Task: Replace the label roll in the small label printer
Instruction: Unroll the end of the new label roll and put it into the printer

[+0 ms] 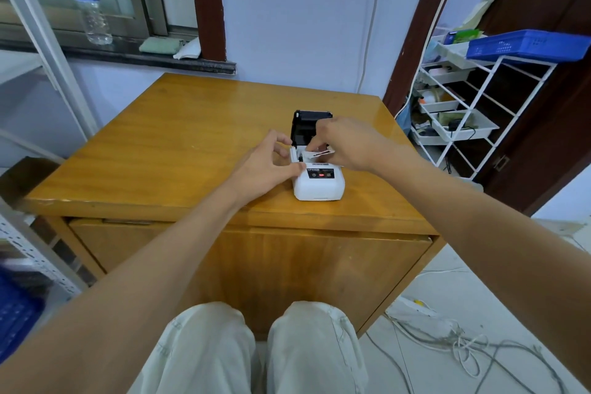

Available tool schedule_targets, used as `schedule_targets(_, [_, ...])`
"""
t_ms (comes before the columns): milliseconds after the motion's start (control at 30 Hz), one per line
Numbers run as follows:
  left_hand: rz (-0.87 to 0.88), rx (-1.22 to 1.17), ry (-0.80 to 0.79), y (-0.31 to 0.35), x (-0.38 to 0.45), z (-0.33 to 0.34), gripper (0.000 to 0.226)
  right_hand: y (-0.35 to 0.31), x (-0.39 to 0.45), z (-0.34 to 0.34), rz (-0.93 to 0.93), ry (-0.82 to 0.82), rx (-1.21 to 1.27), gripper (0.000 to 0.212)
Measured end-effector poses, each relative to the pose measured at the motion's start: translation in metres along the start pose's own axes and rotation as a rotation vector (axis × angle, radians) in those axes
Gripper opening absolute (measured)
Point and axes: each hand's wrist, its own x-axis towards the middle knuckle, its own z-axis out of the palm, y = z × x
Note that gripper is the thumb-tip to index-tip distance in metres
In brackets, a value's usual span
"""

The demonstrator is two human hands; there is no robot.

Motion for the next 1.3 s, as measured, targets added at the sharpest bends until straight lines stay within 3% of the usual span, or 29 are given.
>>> schedule_targets(133, [-0.044, -0.048, 0.004, 0.002, -0.002, 0.000, 0.074, 0.003, -0.002, 0.006, 0.059, 0.056, 0.041, 0.031])
schedule_targets(433, [-0.026, -0.056, 0.064, 0.002, -0.003, -0.003, 0.065, 0.005, -0.018, 0.017, 0.125, 0.193, 0.173, 0.020])
schedule_targets(867, [-0.059, -0.070, 0.057, -0.004, 0.001, -0.003, 0.072, -0.020, -0.068, 0.042, 0.113, 0.350, 0.076, 0.036])
schedule_targets(1133, [-0.047, 0.064, -0.006, 0.002, -0.003, 0.001, 0.064, -0.029, -0.082, 0.052, 0.115, 0.308, 0.018, 0.045])
schedule_targets(1300, [0.018, 0.214, -0.005, 0.006, -0.004, 0.004, 0.080, -0.030, -0.076, 0.040, 0.118, 0.359, 0.082, 0.036])
